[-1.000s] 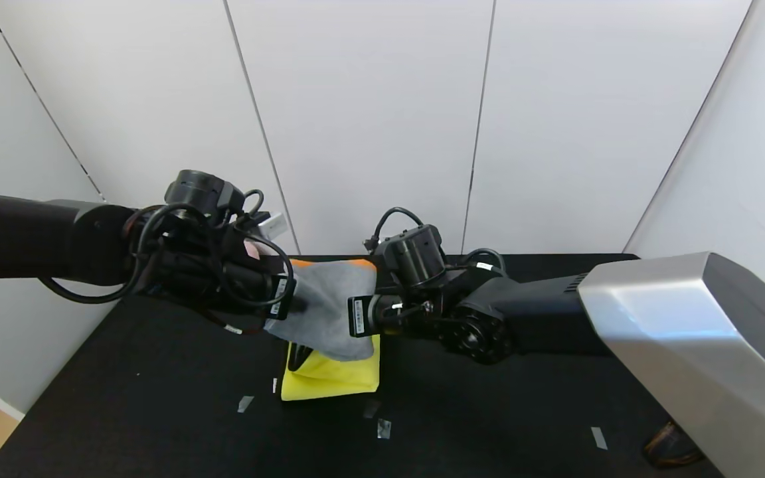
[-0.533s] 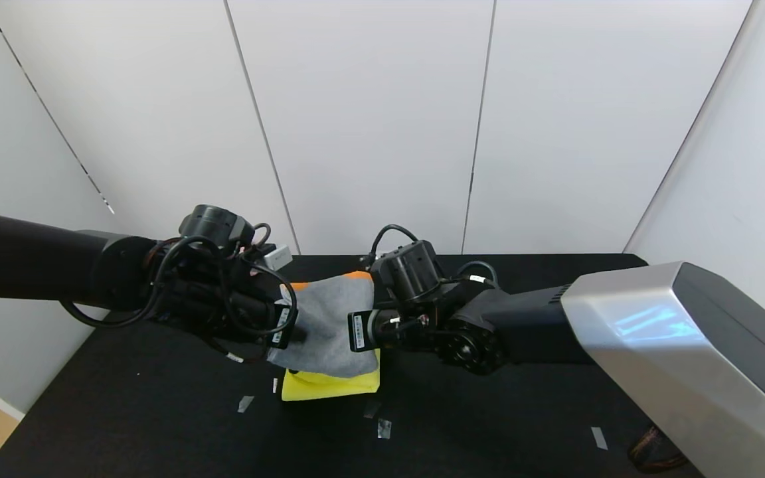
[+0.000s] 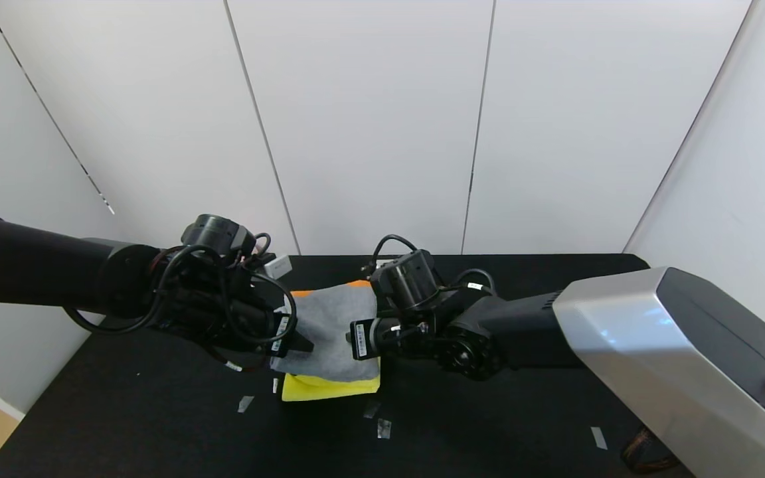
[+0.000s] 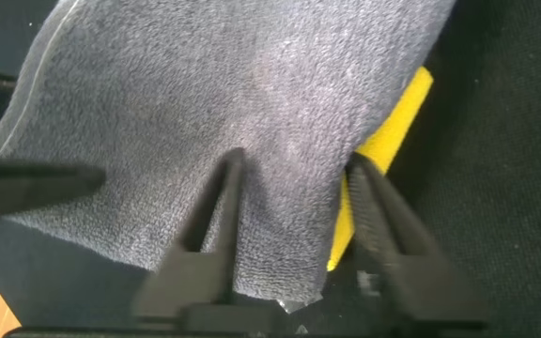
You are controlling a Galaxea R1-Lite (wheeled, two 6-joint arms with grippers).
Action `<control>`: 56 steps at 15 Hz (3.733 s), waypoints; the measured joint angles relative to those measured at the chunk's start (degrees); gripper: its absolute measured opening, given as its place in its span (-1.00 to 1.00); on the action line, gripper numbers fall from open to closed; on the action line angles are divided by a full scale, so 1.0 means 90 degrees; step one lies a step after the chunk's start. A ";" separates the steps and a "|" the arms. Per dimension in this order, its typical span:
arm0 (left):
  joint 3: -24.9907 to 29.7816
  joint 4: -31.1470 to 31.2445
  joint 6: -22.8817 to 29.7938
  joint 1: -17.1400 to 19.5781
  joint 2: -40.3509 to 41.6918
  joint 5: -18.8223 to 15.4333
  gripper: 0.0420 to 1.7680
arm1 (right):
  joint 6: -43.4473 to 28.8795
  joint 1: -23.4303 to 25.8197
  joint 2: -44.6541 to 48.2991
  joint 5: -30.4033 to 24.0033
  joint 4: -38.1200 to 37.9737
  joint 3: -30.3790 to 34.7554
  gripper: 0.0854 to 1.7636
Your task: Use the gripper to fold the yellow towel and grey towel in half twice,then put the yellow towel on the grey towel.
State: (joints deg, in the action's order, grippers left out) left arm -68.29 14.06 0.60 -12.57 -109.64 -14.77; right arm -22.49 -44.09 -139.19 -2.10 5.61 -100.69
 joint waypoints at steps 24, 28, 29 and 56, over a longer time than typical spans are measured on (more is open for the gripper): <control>0.1203 0.0312 -0.0203 0.0451 0.2150 0.0638 0.89 | 0.0559 0.0501 0.2495 0.0297 0.0033 0.3088 0.89; 0.2404 -0.0534 -0.0199 0.0485 0.3495 0.0662 0.91 | 0.0662 0.0668 0.3724 0.0849 0.0095 0.4424 0.91; 0.2706 -0.0696 -0.0196 0.0481 0.3889 0.0684 0.91 | 0.0672 0.0700 0.4051 0.0944 0.0095 0.4708 0.91; 0.1421 0.4122 -0.0321 0.0717 1.0351 0.1487 0.94 | 0.1697 0.3971 1.2833 0.1479 -0.3481 0.7401 0.92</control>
State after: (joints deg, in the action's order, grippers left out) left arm -55.50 51.15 -2.29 -6.12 -16.48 -1.39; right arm -7.22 -8.35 -23.70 11.22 -25.72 -34.08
